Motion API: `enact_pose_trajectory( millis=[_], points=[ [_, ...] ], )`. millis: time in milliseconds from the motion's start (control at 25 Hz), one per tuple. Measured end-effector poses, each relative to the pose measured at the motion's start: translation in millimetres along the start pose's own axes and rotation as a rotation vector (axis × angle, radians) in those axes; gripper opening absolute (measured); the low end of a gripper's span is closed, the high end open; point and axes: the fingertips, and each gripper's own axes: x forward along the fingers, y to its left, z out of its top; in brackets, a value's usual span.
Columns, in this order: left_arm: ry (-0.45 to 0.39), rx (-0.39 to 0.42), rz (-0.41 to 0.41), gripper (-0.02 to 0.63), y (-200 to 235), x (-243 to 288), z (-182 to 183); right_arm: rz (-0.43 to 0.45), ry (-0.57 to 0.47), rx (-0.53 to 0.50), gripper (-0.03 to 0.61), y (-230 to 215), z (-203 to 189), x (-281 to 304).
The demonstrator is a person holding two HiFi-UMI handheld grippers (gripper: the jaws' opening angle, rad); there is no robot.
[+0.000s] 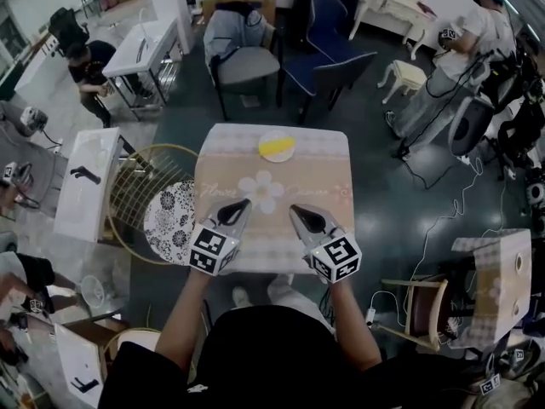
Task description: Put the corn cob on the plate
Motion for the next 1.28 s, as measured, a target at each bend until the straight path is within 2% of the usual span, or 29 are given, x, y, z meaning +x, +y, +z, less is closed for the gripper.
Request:
enact_pose_trajectory(
  millis=[320, 640, 1040, 1280],
  points=[
    [-0.094, 0.061, -0.014, 0.008, -25, -39, 35, -0.055, -0.112, -0.049, 0.002, 28, 46, -19],
    [-0.179, 0.075, -0.017, 0.008, -36, -80, 65, -0.074, -0.199, -0.092, 0.0, 67, 89, -33],
    [-0.254, 0.105, -0.014, 0.008, -53, -115, 90, -0.089, -0.247, -0.123, 0.0, 105, 110, -52],
    [-0.265, 0.114, -0.031, 0.008, -58, -130, 79, -0.088, -0.248, -0.131, 0.0, 122, 107, -51]
  ],
)
